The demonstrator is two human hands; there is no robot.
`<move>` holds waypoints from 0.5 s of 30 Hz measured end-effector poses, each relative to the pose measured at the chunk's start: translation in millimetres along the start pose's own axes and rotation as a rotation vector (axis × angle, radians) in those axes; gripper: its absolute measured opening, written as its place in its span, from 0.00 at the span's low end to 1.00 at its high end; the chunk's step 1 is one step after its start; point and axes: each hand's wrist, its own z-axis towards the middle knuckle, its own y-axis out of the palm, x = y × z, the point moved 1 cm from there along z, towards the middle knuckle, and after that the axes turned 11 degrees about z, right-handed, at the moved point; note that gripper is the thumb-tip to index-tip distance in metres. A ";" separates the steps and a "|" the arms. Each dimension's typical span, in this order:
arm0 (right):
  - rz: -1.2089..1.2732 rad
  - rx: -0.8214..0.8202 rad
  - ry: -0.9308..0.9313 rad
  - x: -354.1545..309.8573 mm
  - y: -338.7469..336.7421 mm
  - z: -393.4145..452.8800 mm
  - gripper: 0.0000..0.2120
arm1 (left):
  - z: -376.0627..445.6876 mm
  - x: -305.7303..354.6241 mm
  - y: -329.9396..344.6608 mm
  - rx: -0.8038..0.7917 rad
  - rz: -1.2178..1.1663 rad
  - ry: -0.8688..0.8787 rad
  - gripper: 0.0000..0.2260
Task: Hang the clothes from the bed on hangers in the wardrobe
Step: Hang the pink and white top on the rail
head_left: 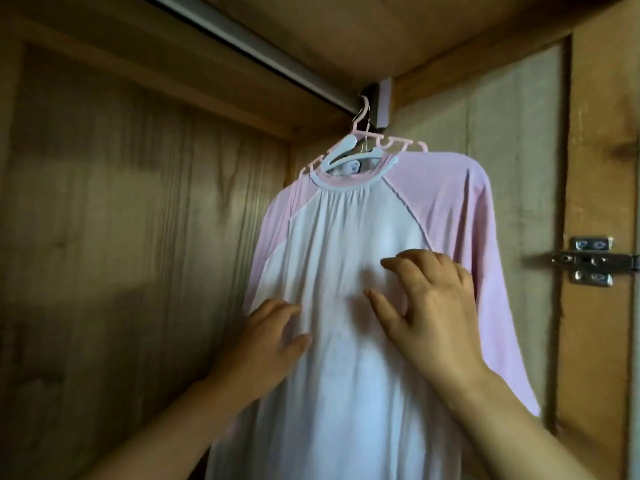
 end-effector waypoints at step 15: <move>0.914 -0.408 0.170 -128.3 -33.3 -224.7 0.15 | -322.3 97.2 -92.0 -0.310 0.522 -0.673 0.20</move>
